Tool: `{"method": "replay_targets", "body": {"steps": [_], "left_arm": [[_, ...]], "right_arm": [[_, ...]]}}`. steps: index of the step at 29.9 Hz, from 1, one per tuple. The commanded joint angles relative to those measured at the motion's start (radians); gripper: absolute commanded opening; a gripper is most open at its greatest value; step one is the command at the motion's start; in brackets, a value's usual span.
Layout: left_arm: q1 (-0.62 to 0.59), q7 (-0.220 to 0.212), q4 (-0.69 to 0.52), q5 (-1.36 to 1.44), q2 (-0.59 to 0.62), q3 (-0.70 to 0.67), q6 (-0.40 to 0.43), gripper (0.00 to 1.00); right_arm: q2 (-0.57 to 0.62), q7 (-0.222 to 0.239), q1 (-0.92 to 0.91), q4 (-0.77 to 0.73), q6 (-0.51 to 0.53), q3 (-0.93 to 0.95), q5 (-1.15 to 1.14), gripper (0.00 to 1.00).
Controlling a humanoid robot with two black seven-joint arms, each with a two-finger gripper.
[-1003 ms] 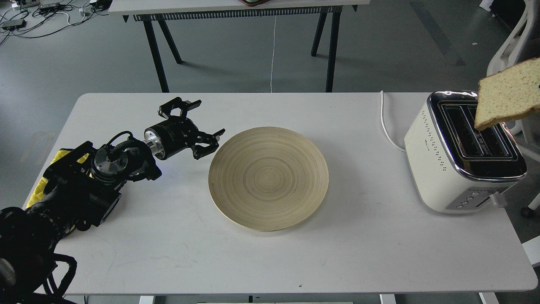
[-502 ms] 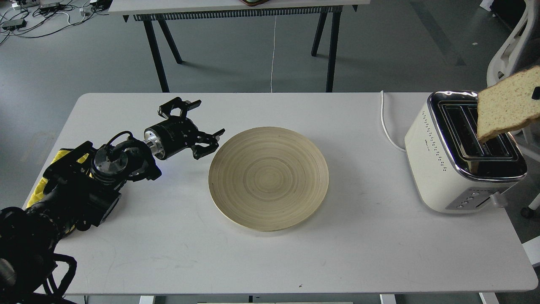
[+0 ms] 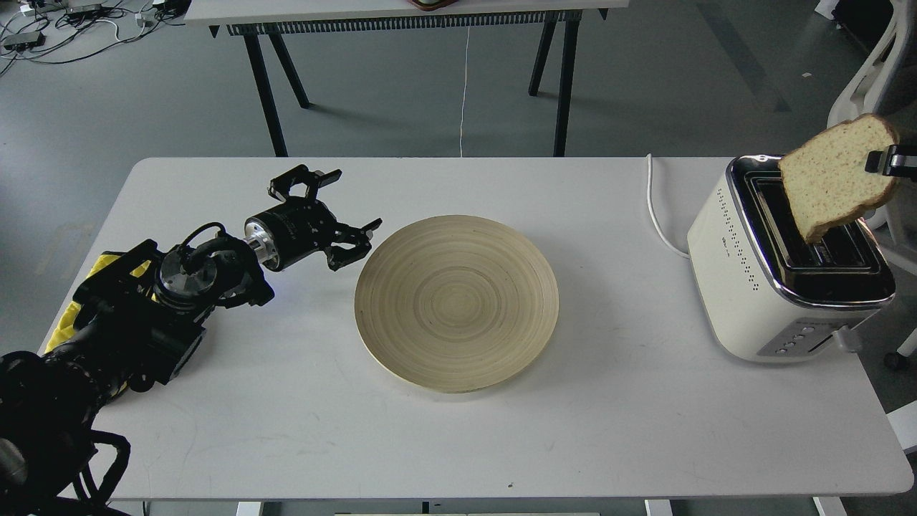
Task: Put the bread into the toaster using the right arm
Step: 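Carry the bread above the toaster slot with the right gripper, then lower the bread into the toaster slot and open the right gripper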
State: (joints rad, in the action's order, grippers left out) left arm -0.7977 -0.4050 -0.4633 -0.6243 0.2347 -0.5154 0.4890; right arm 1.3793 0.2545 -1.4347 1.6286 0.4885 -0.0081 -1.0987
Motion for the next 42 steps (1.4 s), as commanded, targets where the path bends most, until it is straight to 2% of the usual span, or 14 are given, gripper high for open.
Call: {"method": "replay_targets", "body": {"steps": [1, 42], "left_arm": [[0.0, 0.0, 0.0, 0.0, 0.0, 0.0, 0.0, 1.0], [0.0, 0.0, 0.0, 0.0, -0.002, 0.0, 0.0, 1.0]], "right_arm": [[0.003, 0.0, -0.001, 0.005, 0.0, 0.002, 0.0, 0.0], [0.073, -0.021, -0.001, 0.039, 0.0, 0.023, -0.001, 0.0]]}}
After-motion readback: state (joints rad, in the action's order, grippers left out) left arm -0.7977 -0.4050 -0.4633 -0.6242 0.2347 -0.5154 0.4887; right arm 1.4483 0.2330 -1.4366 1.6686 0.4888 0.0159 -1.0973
